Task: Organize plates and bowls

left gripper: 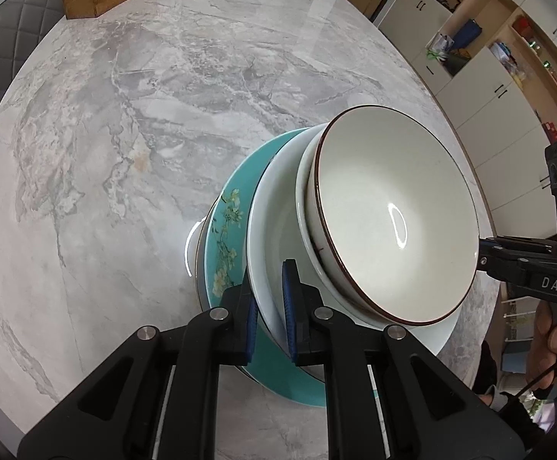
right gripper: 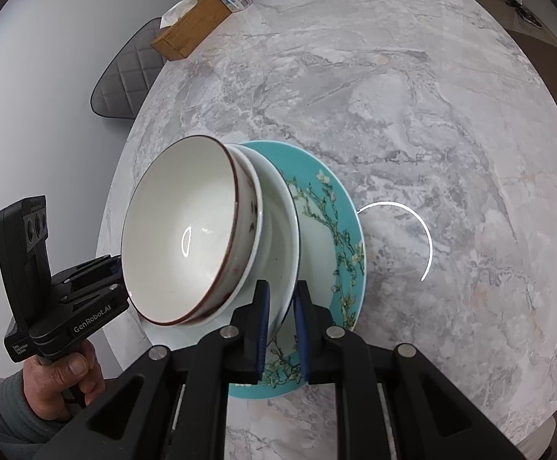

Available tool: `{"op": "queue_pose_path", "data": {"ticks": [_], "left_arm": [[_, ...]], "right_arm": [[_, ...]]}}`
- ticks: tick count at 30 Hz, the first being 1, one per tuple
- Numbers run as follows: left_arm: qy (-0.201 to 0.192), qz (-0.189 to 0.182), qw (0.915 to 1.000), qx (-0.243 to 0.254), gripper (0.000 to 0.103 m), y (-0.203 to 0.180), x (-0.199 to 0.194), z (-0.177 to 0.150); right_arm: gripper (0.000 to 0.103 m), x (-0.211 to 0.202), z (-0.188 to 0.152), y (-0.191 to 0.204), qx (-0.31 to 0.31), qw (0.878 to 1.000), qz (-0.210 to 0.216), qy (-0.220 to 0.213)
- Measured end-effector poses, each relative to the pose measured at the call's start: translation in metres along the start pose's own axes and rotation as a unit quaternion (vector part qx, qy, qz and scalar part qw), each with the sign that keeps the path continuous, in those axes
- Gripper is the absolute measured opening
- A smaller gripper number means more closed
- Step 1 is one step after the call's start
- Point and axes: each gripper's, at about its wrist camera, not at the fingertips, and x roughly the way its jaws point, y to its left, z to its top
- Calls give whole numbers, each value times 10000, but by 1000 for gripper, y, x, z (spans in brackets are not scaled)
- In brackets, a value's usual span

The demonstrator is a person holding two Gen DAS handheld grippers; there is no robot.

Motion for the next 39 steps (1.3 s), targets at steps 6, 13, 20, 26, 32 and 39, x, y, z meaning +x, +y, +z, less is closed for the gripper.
{"op": "queue_pose_path", "data": {"ticks": [6, 13, 20, 26, 32, 39], "left_arm": [[-9, -40, 10000, -56, 12, 2, 1, 0], [-127, -156, 9992, -355, 37, 12, -9, -5], [-508, -200, 9972, -509, 76, 22, -46, -19], [-852, 7, 9946, -589, 101, 19, -92, -27], [-1354, 1221, 9824, -416, 103, -8, -148, -44], [-1884, 1192, 9688, -1085, 102, -43, -216, -77]], "right_arm": [[16, 0, 0, 0, 15, 10000, 15, -2], [28, -9, -2, -1, 91, 9999, 10, -111], [64, -43, -16, -9, 293, 9984, 79, -486], [73, -69, -39, 0, 519, 9955, -160, -777], [81, -100, -51, 34, 304, 9866, -877, -1339], [85, -148, -69, 91, -993, 9552, -1828, -2105]]}}
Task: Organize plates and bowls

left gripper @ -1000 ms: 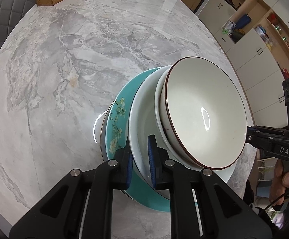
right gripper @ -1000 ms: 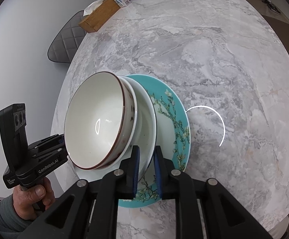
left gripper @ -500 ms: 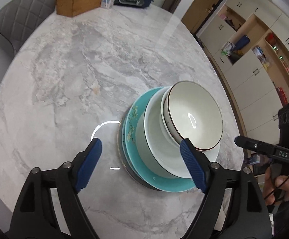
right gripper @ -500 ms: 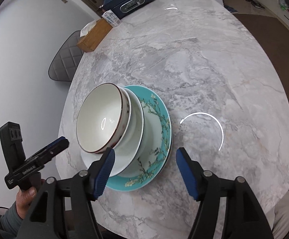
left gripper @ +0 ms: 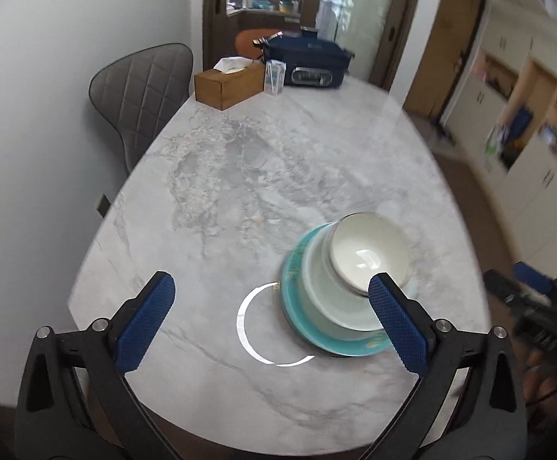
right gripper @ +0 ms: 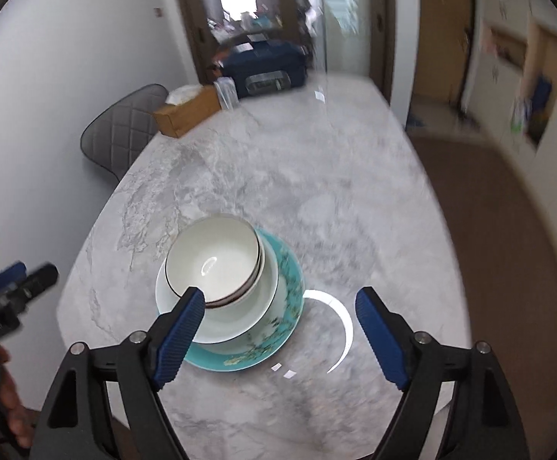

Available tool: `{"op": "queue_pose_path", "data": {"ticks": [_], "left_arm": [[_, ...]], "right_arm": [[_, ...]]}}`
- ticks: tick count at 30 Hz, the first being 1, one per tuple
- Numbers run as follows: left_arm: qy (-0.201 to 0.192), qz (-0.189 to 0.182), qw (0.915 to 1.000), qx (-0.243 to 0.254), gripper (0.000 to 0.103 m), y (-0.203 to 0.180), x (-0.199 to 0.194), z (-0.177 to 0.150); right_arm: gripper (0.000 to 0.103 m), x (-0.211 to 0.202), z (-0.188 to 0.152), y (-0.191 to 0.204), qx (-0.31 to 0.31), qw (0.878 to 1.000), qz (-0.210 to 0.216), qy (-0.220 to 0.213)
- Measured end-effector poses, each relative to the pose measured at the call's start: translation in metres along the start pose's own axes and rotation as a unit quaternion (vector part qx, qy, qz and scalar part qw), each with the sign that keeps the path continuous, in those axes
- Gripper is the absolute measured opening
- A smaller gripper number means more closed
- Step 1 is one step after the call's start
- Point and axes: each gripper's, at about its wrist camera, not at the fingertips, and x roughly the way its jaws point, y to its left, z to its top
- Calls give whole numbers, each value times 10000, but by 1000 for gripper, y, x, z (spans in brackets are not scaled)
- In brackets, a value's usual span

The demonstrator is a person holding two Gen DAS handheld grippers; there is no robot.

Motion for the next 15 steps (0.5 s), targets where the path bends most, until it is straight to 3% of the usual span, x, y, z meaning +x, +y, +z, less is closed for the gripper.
{"op": "queue_pose_path", "data": {"ticks": [3, 5, 6, 8, 9, 10, 13, 14, 15], "left_arm": [[431, -502, 9960, -596, 101, -1, -20, -8], [408, -630, 9945, -724, 101, -5, -36, -17], [360, -599, 9953, -674, 101, -10, -43, -21], [341, -722, 9949, -620, 101, -18, -57, -29], [286, -799, 9942, -658, 101, -21, -63, -33], [238, -707, 9950, -664, 101, -23, -70, -35], [-289, 127, 9995, -91, 102, -42, -98, -43], [-477, 268, 9985, -28, 102, -45, -106, -46], [-686, 155, 9975, -33, 102, -46, -116, -50]], "right_arm": [[102, -45, -5, 13, -597, 9937, -125, -935], [103, -69, -17, 11, -725, 9830, 334, -1655], [103, -70, -22, 8, -740, 9818, 718, -1592], [103, -61, -24, 6, -657, 9926, 703, -738], [103, -64, -27, 4, -584, 9931, 773, -657], [103, -73, -30, 1, -502, 9917, 864, -812], [103, -96, -34, 3, -626, 9875, 770, -1226], [103, -103, -34, 4, -658, 9864, 679, -1342], [103, -108, -34, 5, -661, 9854, 629, -1435]]}}
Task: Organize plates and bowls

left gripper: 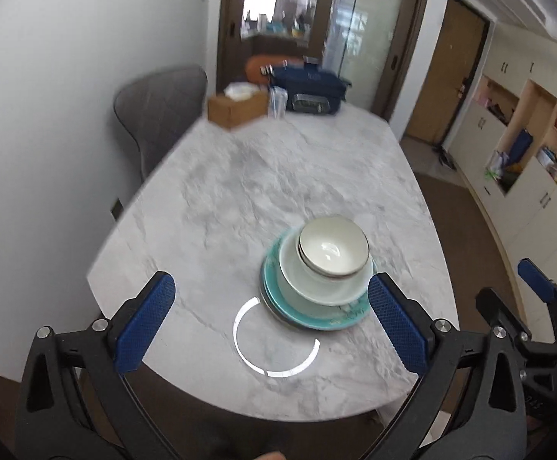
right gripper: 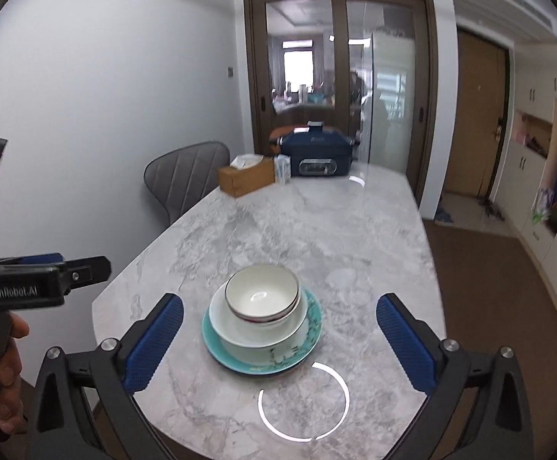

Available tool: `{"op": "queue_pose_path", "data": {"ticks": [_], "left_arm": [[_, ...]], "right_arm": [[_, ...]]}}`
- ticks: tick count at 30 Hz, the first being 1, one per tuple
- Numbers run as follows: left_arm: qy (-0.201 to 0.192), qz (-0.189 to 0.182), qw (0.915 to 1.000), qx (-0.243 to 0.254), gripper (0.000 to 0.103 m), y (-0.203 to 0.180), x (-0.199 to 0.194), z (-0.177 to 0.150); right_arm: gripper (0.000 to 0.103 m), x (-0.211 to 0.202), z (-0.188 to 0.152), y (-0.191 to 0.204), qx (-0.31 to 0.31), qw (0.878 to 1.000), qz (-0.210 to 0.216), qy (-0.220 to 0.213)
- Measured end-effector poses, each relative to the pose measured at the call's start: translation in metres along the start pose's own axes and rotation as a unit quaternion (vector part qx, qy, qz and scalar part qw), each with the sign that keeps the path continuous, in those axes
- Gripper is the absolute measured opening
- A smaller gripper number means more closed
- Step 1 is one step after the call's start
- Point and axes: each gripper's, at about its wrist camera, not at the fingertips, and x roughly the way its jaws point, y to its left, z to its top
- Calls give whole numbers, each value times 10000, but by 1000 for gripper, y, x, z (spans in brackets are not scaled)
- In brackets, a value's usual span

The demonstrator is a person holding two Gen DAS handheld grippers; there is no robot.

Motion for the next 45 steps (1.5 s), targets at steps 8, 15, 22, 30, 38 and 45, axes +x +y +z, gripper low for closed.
{"op": "queue_pose_path", "data": {"ticks": [8, 15, 22, 30, 38, 45], "left_arm": [[668, -411, 9966, 269, 100, 3, 10, -3], [710, -915, 9927, 340, 96, 17, 1, 1], [362, -896, 9953, 80, 98, 49, -9, 12], [338, -547, 9979, 72, 98, 54, -11, 3], [597, -199, 9972, 401, 98, 38, -2, -3], [580, -297, 9965, 525, 98, 20, -7, -3]], "right_arm": [[103, -20, 9, 22, 160, 9991, -304, -248], [103, -16, 11, 40, 335, 9985, -396, -168], [103, -3, 12, 52, 504, 9967, -561, 288], [103, -2, 16, 49, 791, 9904, -806, 800], [103, -14, 16, 48, 757, 9889, -905, 907], [103, -24, 17, 47, 737, 9895, -846, 912]]}}
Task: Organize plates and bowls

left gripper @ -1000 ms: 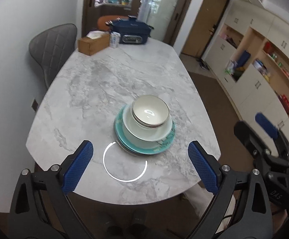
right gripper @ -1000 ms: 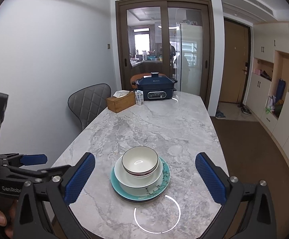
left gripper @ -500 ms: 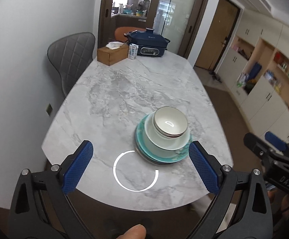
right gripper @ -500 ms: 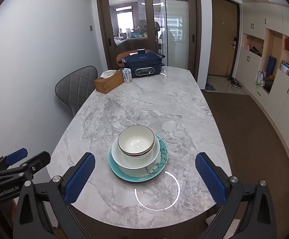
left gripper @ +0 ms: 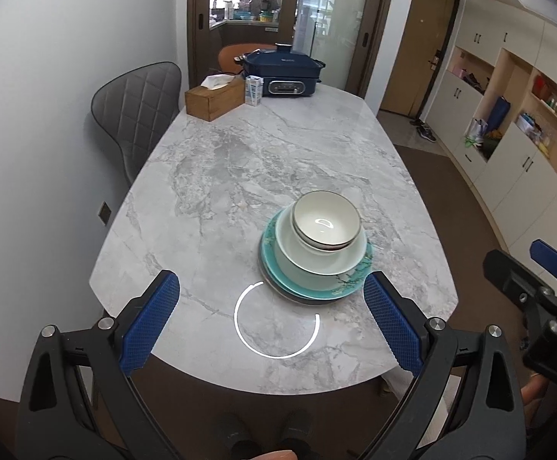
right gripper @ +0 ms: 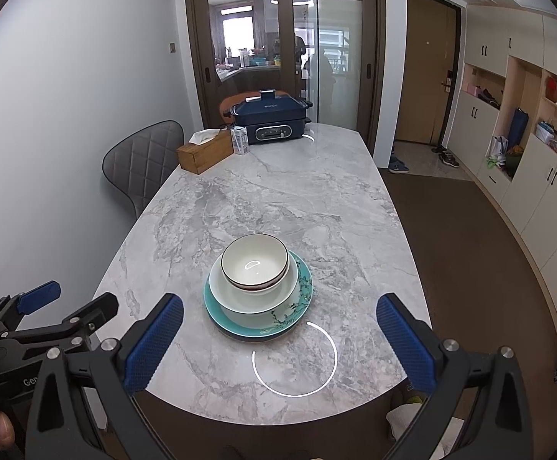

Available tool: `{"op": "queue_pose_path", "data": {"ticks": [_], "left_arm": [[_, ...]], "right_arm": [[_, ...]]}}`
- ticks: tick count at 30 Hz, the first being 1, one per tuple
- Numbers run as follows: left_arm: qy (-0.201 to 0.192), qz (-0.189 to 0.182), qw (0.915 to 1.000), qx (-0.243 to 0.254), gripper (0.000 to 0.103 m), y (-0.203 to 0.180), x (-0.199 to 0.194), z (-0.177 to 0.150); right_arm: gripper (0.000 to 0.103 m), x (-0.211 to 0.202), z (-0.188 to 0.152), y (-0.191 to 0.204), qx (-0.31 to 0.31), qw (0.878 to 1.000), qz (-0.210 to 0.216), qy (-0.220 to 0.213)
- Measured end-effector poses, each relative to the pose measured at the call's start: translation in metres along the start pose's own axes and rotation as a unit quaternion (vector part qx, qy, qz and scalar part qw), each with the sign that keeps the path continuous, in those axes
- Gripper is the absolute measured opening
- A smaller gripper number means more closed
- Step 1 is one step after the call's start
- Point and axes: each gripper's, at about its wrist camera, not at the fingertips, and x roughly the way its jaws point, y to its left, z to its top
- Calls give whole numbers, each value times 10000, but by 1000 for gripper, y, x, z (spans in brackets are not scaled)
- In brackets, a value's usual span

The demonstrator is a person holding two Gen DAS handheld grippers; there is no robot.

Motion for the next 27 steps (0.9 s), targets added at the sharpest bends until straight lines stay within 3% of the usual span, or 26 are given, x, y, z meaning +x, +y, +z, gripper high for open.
{"op": "queue_pose_path", "data": {"ticks": [5, 8, 13, 18, 27], "left_arm": [[-37, 370, 9988, 312, 98, -18, -2, -4], [-23, 110, 9997, 194, 98, -17, -4, -4], [-104, 123, 9995, 278, 98, -20, -9, -3], [148, 87, 9996, 231, 98, -24, -1, -6], [247, 201, 9994, 137, 98, -21, 5, -6]], "right_arm": [[103, -5, 1, -3, -23, 10000, -17, -25], [103, -6, 1, -5, -16, 10000, -26, -21], [103, -8, -1, -3, -22, 10000, -76, -5], [103, -9, -3, -1, -38, 9999, -111, 13], [103, -10, -5, -6, -87, 9998, -187, 41]]}}
